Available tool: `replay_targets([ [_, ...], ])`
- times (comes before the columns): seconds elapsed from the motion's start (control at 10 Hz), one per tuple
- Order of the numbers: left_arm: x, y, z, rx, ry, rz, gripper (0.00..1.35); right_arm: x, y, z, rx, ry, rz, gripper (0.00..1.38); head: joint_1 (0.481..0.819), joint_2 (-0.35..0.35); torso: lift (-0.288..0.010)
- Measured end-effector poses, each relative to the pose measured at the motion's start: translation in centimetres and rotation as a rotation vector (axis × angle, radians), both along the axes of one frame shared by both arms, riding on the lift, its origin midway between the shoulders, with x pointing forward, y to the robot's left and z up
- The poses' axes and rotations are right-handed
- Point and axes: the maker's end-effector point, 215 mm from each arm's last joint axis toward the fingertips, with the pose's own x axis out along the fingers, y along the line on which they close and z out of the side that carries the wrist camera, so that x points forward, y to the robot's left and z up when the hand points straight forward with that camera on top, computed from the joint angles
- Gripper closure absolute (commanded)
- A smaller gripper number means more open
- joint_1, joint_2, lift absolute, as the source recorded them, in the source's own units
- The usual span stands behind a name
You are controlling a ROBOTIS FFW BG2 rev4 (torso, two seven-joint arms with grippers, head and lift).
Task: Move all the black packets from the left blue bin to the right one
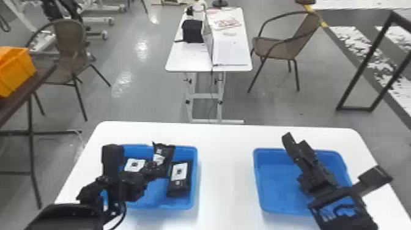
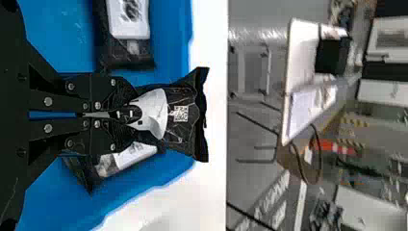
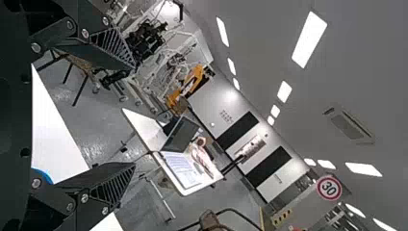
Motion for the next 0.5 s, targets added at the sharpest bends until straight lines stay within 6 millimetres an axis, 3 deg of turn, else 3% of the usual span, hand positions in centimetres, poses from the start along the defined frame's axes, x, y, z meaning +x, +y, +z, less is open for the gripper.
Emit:
replay_targets([
  [0.2, 2.8, -6.6, 4.3, 0.003, -0.118, -0.254, 1.19, 1.0, 3.6, 0.9, -0.033, -0.026, 0.101, 0.33, 0.695, -0.031, 0.000],
  [0.5, 4.9, -15.0, 6.9, -0.031, -0.179, -0.517, 1.19, 2.6, 8.3, 2.0, -0.053, -0.052, 0.198, 0.33, 0.695, -0.066, 0.000],
])
